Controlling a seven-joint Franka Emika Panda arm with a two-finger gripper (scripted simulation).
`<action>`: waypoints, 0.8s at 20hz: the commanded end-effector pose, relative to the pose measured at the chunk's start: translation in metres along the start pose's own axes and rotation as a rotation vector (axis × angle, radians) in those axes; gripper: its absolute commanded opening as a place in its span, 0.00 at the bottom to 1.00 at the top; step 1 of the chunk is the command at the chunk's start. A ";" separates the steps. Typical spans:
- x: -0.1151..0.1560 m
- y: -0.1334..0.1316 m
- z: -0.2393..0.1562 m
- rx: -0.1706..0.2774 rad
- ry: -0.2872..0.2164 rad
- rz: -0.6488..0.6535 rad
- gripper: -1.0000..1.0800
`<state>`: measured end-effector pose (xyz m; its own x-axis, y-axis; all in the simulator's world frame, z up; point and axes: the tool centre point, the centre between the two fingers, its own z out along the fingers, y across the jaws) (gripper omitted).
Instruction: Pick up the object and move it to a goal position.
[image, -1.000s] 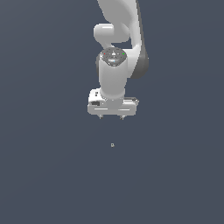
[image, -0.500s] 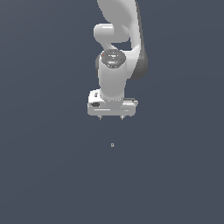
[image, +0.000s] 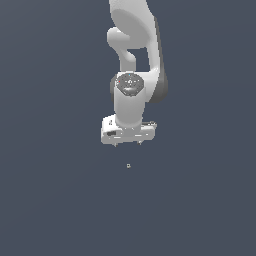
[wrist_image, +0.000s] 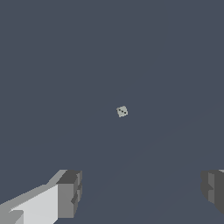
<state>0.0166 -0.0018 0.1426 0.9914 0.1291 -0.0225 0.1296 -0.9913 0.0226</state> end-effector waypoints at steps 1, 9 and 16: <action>0.009 0.000 0.014 0.001 0.003 -0.056 0.96; 0.035 -0.001 0.059 0.011 0.017 -0.228 0.96; 0.045 -0.001 0.079 0.018 0.025 -0.302 0.96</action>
<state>0.0575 0.0028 0.0654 0.9136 0.4065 -0.0040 0.4066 -0.9136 0.0018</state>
